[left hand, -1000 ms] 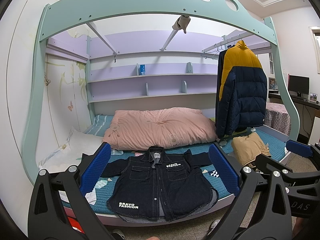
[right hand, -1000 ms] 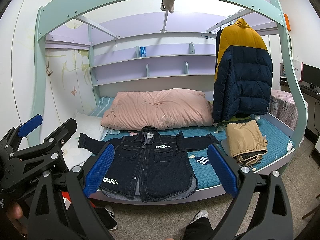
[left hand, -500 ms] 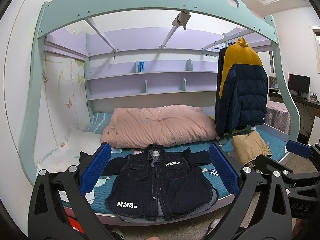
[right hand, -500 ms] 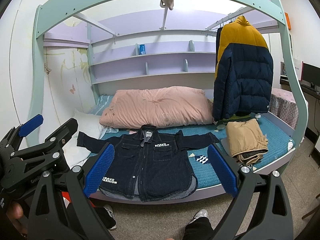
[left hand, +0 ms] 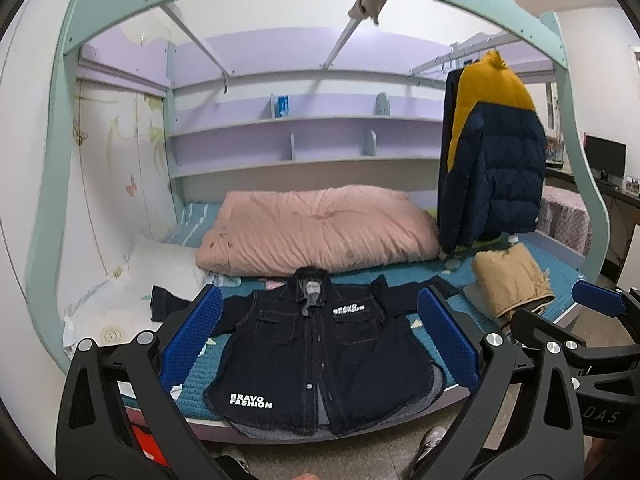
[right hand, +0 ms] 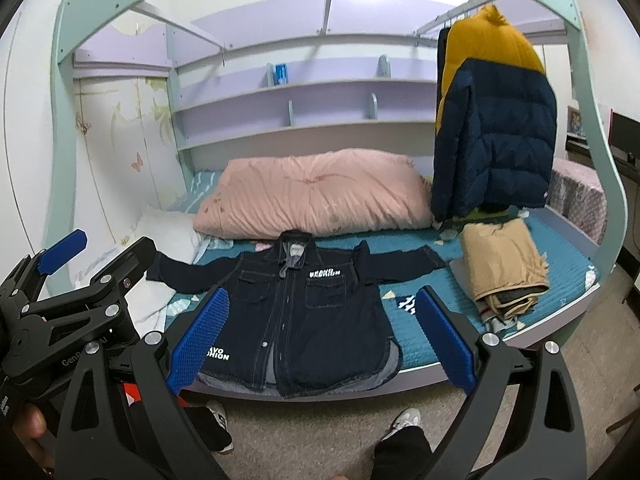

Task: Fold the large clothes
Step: 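Lower the left tool to the denim shirt's sleeve cuff and grasp it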

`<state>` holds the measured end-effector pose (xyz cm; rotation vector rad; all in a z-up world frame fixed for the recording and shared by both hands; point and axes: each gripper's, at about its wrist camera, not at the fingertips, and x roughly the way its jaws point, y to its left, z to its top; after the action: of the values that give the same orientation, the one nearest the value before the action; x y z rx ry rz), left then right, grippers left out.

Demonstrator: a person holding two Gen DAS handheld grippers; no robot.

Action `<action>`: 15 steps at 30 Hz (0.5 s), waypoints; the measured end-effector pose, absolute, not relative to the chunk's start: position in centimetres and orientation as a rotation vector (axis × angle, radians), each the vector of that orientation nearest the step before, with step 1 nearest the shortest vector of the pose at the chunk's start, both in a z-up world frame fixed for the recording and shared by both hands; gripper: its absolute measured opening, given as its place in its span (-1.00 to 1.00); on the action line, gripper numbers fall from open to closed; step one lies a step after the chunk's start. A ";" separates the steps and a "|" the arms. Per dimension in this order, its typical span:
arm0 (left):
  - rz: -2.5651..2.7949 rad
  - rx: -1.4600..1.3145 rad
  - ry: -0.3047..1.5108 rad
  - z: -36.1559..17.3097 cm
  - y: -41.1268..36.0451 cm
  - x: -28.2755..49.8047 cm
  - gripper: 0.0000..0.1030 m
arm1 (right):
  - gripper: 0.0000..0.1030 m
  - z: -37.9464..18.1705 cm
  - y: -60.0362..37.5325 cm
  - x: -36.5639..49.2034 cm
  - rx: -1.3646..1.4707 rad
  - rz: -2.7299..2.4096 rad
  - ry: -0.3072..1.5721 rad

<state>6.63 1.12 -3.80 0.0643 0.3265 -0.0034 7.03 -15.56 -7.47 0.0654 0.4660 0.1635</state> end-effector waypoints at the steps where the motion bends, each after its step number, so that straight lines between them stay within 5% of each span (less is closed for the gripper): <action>1: -0.002 0.064 0.339 -4.2 1.2 7.3 0.91 | 0.77 -7.6 -15.4 7.7 0.065 0.166 0.477; 15: 0.069 0.026 0.634 -15.0 8.2 23.2 0.91 | 0.77 -17.4 -9.3 23.5 0.063 0.282 0.736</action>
<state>23.19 8.16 -15.02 0.0264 0.6343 0.0695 23.55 -9.27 -17.40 0.0625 0.7361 0.2823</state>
